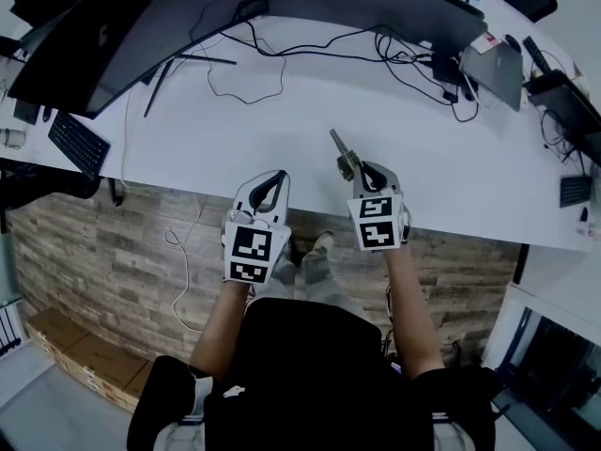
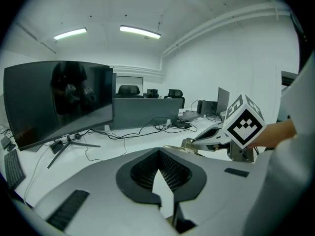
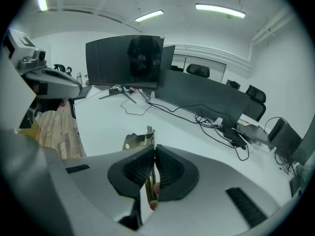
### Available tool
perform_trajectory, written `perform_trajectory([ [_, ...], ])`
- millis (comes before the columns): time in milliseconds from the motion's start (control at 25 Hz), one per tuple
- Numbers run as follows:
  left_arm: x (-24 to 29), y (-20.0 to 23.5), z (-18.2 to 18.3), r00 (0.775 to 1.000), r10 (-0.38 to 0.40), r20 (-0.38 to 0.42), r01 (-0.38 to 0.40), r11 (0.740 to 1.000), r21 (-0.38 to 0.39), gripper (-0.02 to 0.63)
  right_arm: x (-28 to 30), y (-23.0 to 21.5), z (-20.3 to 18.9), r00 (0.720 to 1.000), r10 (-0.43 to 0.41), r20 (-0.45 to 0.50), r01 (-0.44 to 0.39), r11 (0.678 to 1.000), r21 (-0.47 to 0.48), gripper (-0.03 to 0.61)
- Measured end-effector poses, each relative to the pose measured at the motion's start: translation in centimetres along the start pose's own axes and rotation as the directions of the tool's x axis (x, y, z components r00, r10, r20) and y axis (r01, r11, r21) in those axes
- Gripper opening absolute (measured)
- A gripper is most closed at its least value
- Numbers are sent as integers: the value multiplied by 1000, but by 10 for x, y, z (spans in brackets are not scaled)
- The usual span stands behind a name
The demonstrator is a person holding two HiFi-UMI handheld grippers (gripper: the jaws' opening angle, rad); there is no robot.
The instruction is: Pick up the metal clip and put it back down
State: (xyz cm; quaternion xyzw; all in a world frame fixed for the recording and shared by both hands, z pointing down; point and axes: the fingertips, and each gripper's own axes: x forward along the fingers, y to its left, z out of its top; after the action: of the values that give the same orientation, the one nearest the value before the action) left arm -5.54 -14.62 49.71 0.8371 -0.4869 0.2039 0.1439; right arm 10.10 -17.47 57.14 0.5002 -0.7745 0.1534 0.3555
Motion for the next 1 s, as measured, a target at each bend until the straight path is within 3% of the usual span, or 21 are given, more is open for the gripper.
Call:
perform_trajectory([
  [400,-19,-16,40,997,-15,75,12,999,39,9,-48,-20,31,995,-53,84,49,997,55,31],
  [1000,-56,-16,108,978,-3,209,-22,993,114,9,-114,-47,80,963,-131,235,114,990,87,30],
])
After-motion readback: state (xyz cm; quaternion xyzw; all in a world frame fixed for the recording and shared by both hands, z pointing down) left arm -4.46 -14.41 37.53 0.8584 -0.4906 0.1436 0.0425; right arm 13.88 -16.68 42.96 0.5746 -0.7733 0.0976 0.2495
